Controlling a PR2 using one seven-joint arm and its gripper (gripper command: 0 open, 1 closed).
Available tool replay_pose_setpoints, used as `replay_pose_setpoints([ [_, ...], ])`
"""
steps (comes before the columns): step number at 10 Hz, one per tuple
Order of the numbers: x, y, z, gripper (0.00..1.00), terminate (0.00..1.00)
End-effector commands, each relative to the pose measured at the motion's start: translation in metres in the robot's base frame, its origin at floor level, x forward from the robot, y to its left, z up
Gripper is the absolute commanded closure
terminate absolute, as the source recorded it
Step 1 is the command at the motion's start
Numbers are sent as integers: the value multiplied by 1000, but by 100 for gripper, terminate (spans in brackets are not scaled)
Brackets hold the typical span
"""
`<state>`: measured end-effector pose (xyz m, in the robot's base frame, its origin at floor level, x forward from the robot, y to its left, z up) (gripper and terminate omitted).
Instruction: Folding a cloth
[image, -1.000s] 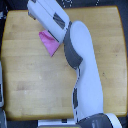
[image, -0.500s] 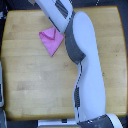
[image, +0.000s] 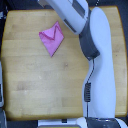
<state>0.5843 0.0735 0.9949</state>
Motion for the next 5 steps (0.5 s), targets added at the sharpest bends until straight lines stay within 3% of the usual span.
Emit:
replay_pose_setpoints([
  [1,-90,-146,29,0,0],
  [5,-118,-206,43,0,0],
])
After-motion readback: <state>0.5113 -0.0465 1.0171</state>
